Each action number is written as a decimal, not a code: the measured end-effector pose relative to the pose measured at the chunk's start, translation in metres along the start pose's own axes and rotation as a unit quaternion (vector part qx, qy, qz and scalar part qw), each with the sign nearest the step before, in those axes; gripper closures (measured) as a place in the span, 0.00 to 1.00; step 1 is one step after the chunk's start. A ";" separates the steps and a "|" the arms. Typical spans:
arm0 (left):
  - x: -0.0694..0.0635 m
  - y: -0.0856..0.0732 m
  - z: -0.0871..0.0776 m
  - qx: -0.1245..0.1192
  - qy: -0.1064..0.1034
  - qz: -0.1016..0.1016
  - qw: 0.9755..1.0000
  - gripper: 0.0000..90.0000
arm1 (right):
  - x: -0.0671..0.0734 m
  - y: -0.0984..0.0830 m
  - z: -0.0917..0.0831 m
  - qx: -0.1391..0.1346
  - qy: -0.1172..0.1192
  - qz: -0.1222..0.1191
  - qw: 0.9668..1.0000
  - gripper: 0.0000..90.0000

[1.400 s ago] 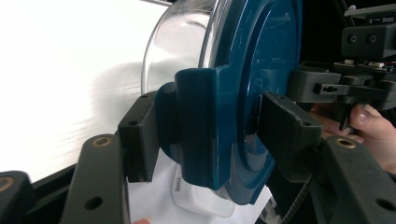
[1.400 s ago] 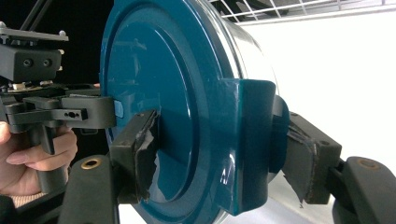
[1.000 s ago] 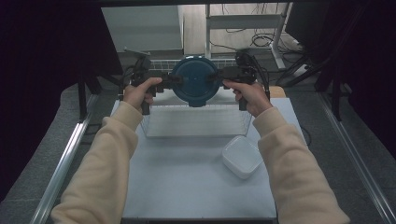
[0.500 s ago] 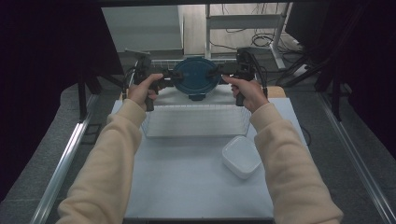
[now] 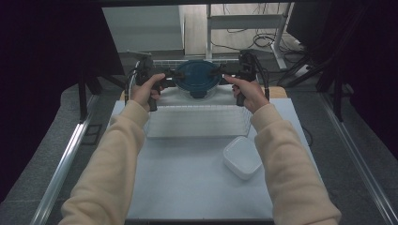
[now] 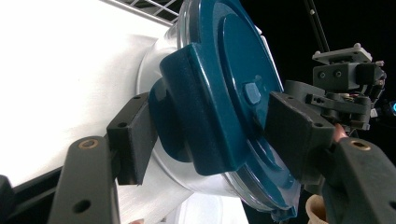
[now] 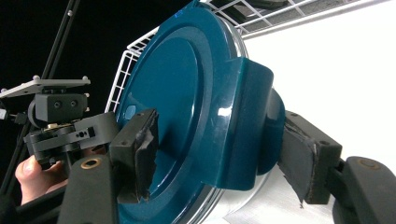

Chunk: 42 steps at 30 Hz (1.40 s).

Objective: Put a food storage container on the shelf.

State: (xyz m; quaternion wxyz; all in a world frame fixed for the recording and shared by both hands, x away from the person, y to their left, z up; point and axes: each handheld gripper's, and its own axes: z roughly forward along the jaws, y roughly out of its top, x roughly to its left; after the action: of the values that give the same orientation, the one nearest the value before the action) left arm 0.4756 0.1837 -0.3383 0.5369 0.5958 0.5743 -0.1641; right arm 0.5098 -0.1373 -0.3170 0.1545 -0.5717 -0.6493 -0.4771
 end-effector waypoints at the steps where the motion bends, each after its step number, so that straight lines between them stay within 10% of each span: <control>1: 0.000 0.000 0.000 0.000 0.001 0.004 1.000 0.38 | 0.000 0.000 0.000 0.000 -0.001 -0.003 1.000 0.36; 12: -0.019 -0.009 -0.022 -0.046 0.028 0.060 0.997 0.18 | 0.026 -0.010 -0.019 -0.043 -0.040 -0.093 0.994 0.10; 25: -0.047 -0.083 -0.071 -0.054 0.071 0.183 0.979 0.24 | 0.040 -0.064 -0.076 -0.026 -0.058 -0.217 0.974 0.12; 42: -0.001 -0.196 -0.068 -0.022 0.095 0.222 0.970 0.25 | -0.021 -0.168 -0.112 -0.007 -0.077 -0.263 0.962 0.14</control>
State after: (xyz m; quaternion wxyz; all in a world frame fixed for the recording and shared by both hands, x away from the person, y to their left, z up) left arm 0.2776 0.1933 -0.4005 0.5156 0.7093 0.4798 0.0288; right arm 0.3281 -0.2203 -0.3517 -0.0310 -0.4166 -0.7836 -0.4599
